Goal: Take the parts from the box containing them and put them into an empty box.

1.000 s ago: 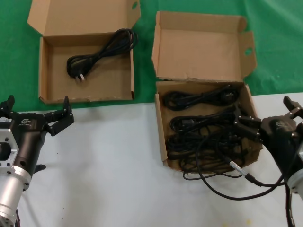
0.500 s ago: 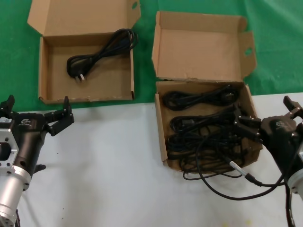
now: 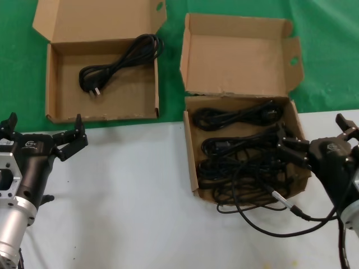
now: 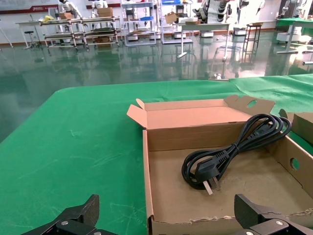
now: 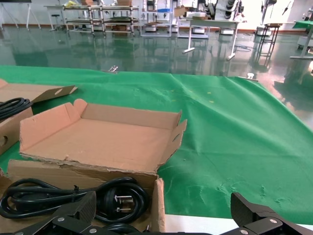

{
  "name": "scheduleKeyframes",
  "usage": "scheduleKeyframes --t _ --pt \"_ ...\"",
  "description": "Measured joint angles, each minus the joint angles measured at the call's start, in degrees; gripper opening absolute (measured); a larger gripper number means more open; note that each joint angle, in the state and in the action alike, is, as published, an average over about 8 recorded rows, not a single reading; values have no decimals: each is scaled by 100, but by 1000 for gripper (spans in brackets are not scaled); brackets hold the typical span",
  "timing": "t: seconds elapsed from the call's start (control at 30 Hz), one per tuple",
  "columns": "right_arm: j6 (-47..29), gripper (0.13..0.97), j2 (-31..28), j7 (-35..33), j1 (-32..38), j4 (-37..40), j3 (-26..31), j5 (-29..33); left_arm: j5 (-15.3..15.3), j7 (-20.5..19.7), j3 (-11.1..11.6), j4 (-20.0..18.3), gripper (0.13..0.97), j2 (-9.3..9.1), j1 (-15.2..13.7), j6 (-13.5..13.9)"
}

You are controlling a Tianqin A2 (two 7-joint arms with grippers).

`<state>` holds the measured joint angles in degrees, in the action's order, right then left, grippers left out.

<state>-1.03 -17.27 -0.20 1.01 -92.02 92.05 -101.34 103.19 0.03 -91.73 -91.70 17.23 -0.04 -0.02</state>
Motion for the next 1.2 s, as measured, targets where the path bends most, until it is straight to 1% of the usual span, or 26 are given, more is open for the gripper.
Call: scheduleKeyframes --t 1.2 --pt "0 966 0 0 0 0 0 0 0 0 0 0 966 0 0 0"
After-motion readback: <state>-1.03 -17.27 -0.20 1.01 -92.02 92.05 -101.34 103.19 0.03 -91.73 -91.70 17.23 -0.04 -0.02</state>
